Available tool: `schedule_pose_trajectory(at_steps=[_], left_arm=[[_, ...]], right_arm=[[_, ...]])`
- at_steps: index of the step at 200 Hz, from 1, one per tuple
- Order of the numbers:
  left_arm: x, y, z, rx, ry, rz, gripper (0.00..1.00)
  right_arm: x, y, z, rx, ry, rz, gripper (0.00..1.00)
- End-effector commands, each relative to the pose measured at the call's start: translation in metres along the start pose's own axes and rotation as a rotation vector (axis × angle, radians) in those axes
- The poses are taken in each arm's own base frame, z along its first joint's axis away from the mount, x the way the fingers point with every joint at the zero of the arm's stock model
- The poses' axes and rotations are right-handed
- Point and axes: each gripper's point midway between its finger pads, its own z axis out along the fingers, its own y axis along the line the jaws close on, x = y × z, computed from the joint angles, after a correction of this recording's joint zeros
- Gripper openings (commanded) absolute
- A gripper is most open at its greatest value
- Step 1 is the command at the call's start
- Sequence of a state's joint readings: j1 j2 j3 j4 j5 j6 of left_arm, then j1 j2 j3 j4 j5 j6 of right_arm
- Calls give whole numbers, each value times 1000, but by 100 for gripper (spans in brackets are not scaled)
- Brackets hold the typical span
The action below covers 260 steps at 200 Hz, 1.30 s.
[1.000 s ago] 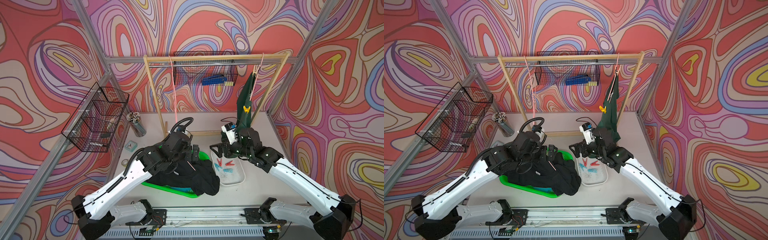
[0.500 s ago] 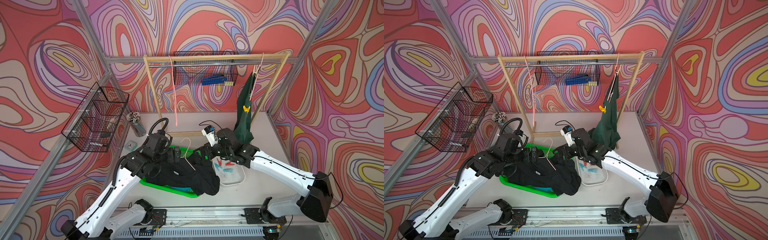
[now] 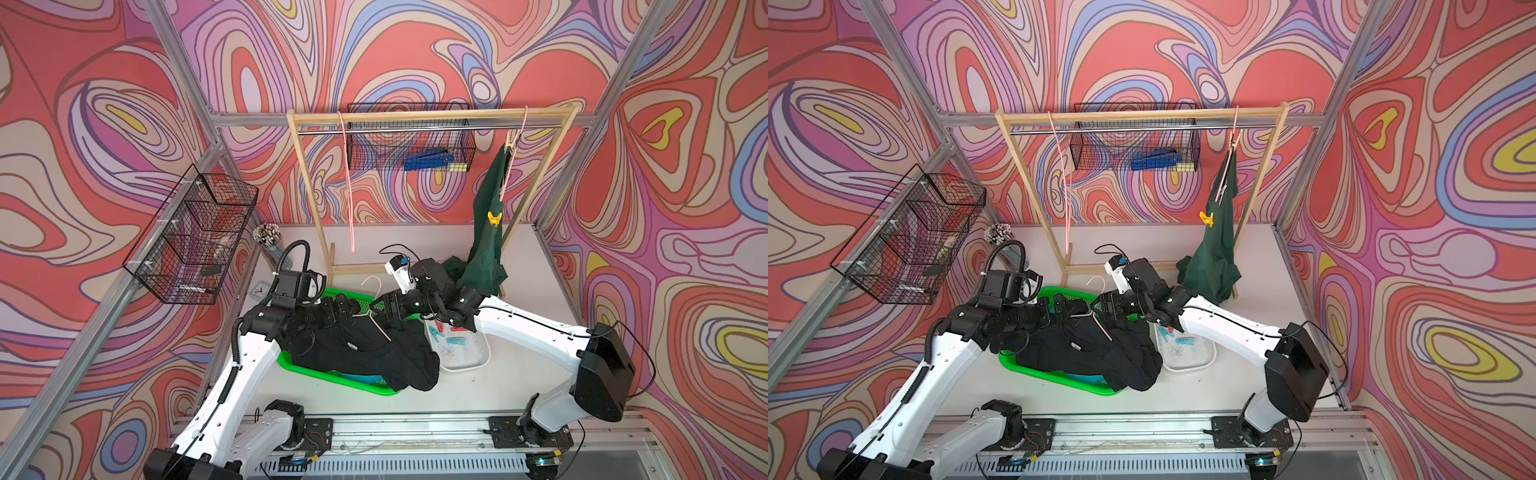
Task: Remove the clothespins securing t-shirts to the hanger
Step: Pick up the hanger from the basket.
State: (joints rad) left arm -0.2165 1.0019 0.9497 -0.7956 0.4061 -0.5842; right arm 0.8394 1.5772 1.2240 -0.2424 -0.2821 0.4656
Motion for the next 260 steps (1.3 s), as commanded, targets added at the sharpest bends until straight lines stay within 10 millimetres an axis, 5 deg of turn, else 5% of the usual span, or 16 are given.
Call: schedule_pose_trajectory(at_steps=[1, 104, 156, 169, 260], left_arm=[[-5, -8, 0, 52, -12, 7, 100], [-4, -9, 6, 85, -6, 21, 100], [-9, -6, -1, 44, -27, 38, 100], [-11, -6, -6, 30, -34, 44, 100], [-33, 18, -43, -162, -122, 67, 100]], right_arm=[[-15, 12, 7, -39, -20, 20, 72], [-3, 22, 36, -103, 12, 65, 38], [-6, 25, 43, -124, 14, 43, 9], [-9, 30, 39, -139, 5, 32, 0], [-48, 73, -36, -245, -195, -79, 0]])
